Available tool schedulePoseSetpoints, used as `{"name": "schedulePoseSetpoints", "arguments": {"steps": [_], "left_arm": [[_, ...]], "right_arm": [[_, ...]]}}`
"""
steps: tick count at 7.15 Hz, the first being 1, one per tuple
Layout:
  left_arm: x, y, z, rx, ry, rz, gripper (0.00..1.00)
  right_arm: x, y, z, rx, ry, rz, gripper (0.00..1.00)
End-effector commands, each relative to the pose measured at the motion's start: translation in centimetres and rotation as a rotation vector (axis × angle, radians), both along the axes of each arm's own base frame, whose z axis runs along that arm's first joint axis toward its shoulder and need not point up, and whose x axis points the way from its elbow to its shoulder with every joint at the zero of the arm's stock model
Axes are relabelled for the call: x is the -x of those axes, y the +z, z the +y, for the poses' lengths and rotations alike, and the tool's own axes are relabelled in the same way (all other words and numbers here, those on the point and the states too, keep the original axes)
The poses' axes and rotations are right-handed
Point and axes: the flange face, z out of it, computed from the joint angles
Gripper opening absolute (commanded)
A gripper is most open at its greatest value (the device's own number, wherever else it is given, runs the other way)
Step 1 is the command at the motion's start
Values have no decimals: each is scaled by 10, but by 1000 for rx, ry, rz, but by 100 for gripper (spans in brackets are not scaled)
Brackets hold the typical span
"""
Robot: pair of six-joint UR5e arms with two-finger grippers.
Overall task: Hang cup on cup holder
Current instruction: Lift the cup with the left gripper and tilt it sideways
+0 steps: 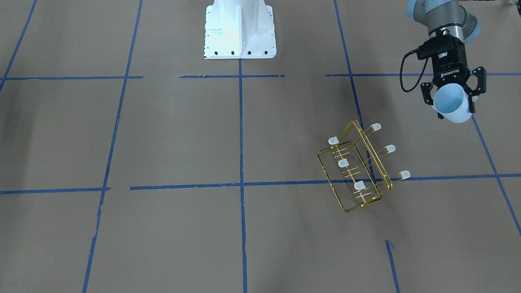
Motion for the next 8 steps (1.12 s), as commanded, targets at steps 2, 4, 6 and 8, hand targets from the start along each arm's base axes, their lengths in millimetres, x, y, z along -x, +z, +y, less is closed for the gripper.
{"name": "schedulePoseSetpoints", "arguments": {"steps": [2, 4, 6, 8], "left_arm": [[7, -10, -7, -14, -137, -350, 0], [5, -23, -14, 13, -250, -544, 0], [3, -46, -17, -2, -300, -784, 0], [-9, -62, -16, -12, -290, -996, 0]], "right_arm": [[0, 0, 0, 0, 0, 0, 100], [0, 0, 0, 0, 0, 0, 100], [0, 0, 0, 0, 0, 0, 100], [0, 0, 0, 0, 0, 0, 100]]}}
